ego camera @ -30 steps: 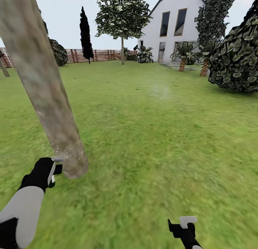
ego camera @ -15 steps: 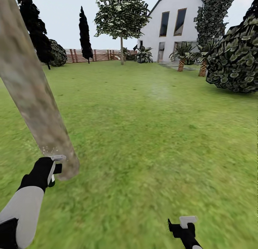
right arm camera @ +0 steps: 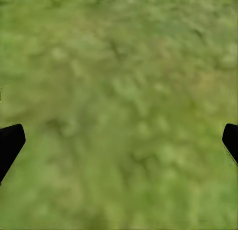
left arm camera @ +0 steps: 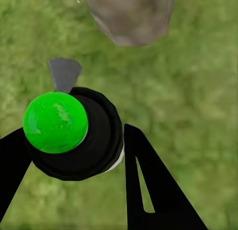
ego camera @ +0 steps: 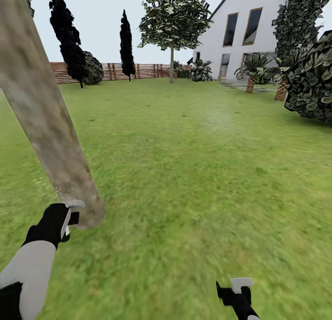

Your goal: In the garden, pick up the pesticide atomizer on the floor and spray pesticide onto both trees until each tree trunk is fully covered.

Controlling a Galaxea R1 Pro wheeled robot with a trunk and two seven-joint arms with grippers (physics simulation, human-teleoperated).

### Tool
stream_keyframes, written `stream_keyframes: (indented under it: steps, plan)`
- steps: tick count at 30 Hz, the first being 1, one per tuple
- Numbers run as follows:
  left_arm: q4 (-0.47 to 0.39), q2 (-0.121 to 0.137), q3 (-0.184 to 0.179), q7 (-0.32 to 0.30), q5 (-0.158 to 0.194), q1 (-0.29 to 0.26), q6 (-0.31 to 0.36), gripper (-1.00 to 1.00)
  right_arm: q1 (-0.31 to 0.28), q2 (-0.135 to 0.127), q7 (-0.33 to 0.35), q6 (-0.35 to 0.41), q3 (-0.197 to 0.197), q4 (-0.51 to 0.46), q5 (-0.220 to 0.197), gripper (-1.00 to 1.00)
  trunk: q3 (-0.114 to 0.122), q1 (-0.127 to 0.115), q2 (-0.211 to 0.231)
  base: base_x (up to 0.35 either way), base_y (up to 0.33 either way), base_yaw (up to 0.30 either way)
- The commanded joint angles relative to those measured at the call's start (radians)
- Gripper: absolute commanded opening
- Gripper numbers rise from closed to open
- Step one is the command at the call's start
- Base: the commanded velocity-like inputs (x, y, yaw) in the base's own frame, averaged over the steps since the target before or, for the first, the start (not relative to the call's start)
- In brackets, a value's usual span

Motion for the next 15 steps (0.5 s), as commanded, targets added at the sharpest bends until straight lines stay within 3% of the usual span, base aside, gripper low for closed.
stream_keyframes:
  steps: [1, 10, 15]
  plan:
    - [-0.001, 0.000, 0.001, 0.004, 0.003, -0.001, 0.004, -1.00, 0.000, 0.000, -0.002, -0.002, 0.009, 0.000, -0.009, 1.00, -0.001, 0.000, 0.000, 0.236, -0.197, 0.269]
    - [0.001, -0.001, 0.001, 0.005, 0.002, 0.001, 0.004, -1.00, 0.000, 0.000, -0.002, -0.002, 0.009, 0.000, -0.009, 1.00, -0.001, 0.000, 0.000, 0.198, -0.216, 0.036]
    - [0.006, 0.000, 0.001, 0.005, 0.002, 0.002, 0.004, -1.00, 0.000, 0.001, -0.002, -0.002, 0.009, 0.000, -0.009, 1.00, -0.001, 0.000, 0.000, 0.156, -0.239, 0.229]
